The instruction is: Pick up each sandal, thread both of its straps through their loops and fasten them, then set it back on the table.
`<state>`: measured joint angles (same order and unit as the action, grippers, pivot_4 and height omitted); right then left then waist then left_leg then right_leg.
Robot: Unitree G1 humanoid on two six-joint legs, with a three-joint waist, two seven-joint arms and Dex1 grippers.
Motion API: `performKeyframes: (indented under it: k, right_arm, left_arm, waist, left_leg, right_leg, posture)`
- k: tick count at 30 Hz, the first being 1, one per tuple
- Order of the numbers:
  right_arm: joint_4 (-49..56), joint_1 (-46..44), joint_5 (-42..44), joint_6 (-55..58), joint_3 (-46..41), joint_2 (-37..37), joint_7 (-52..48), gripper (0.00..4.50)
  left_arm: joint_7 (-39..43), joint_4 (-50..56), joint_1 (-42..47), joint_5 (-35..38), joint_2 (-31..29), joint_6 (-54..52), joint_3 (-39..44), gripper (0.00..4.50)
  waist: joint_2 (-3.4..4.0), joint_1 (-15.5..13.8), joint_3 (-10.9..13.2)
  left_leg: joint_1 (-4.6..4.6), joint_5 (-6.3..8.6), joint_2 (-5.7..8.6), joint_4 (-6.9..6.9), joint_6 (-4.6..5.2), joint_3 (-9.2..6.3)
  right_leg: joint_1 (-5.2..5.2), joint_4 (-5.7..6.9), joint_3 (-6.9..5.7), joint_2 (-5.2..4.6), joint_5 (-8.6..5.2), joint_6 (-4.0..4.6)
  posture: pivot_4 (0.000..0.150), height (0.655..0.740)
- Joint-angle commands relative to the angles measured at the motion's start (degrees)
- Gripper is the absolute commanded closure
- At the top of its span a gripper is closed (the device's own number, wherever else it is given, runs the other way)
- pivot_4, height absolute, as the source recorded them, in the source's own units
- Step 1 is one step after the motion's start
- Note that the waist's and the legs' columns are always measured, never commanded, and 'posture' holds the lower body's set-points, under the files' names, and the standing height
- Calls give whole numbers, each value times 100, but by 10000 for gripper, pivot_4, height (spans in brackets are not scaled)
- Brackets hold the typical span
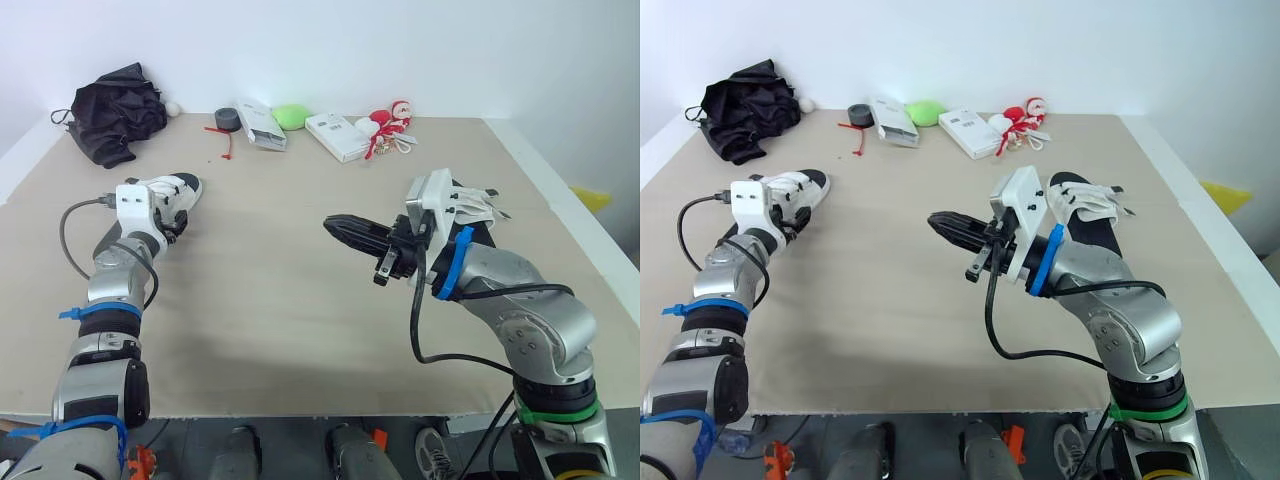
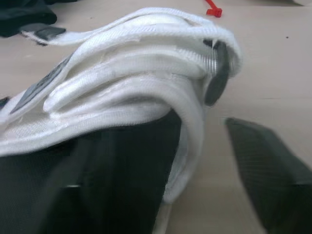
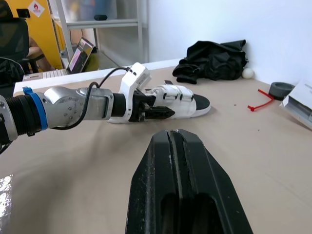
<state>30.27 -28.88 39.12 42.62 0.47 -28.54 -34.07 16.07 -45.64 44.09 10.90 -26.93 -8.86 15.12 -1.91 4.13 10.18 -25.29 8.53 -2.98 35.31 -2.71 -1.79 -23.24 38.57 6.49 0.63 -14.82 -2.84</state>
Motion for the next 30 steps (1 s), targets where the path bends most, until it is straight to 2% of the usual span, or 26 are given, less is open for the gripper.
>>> performKeyframes:
  k: [1, 6, 9, 11, 14, 16, 18, 22, 25, 27, 30]
  right_arm:
    - [53, 35, 21, -88, -18, -130, -202, 45000]
    - [-117, 48, 14, -134, -49, -213, -399, 45000]
    - [-380, 7, 39, -166, -147, -332, -639, 45000]
    - [-476, -13, 98, -135, -216, -371, -711, 45000]
    - [-621, 56, 336, -65, -422, -478, -947, 45000]
    - [-654, 394, 324, -19, -410, -707, -1233, 45000]
    - [-604, 739, 377, 56, -433, -843, -1344, 45000]
    - [4, 1662, 483, 166, -493, -973, -1224, 45000]
    - [262, 2077, 543, 192, -627, -979, -1048, 45000]
    - [326, 2296, 561, 229, -773, -971, -893, 45000]
    - [359, 2635, 664, 264, -1036, -972, -742, 45000]
  left_arm:
    - [-135, 1165, -481, 283, -136, -469, 330, 2644]
    - [-216, 2438, -1130, 566, -251, -1172, 614, 2644]
    - [129, 3976, -1870, 1440, -217, -2231, 832, 2644]
    - [386, 4411, -2090, 1752, -204, -2446, 816, 2644]
    - [1190, 5324, -2707, 2435, -354, -2947, 560, 2644]
    - [1730, 6043, -3198, 3376, -427, -3444, 796, 2644]
    - [2058, 6529, -3690, 3810, -558, -3693, 905, 2644]
    - [2346, 6881, -4518, 3623, -916, -3697, 841, 2644]
    - [2489, 6730, -4597, 3571, -1036, -3595, 738, 2644]
    - [2593, 6677, -4587, 3581, -1094, -3612, 652, 2644]
    - [2651, 6650, -4509, 3701, -1127, -3829, 502, 2644]
  waist:
    - [0, 3, 0]
    - [-1, 4, 0]
    - [-1, 5, 1]
    - [-2, 7, 1]
    - [-2, -24, 1]
    - [-2, -19, 1]
    - [-4, -21, 1]
    - [0, -8, 2]
    - [1, -9, 4]
    - [0, -9, 3]
    - [-1, -8, 3]
  left_leg:
    - [0, 0, 0, 0, 0, 0]
    - [-4, 0, 0, 0, -1, 3]
    - [-5, 0, -1, 0, -2, 3]
    - [-5, -1, 0, 0, -3, 2]
    - [-7, -2, 1, 0, -6, 3]
    - [-8, -10, -2, 1, -19, 10]
    - [-10, -10, 0, 1, -19, 11]
    - [-8, -1, -6, -5, -24, 11]
    - [0, 5, -4, -5, -25, 11]
    - [12, 4, -7, -1, -25, 9]
    - [12, 3, -2, 10, -27, 22]
  right_leg:
    - [0, 0, 0, 0, 0, 0]
    - [-5, 2, 3, -1, -1, -2]
    - [-5, 2, 4, -2, -2, -1]
    - [-5, 3, 4, -2, -3, -2]
    - [-4, 3, 4, -5, -5, -5]
    - [0, 4, 3, -8, -12, -5]
    - [0, 5, 3, -12, -16, -5]
    - [-5, 11, 2, -7, -37, 8]
    - [-12, 36, 3, -6, -56, 21]
    - [-8, 43, 1, -3, -71, 65]
    - [-6, 41, 4, -17, -70, 68]
  posture:
    - [1500, 7380]
    - [1500, 7380]
    - [1500, 7380]
    - [1500, 7380]
    - [1500, 7380]
    - [1500, 7380]
    - [1500, 7380]
    - [1500, 7380]
    - [1500, 7380]
    - [1500, 7380]
    - [1500, 7380]
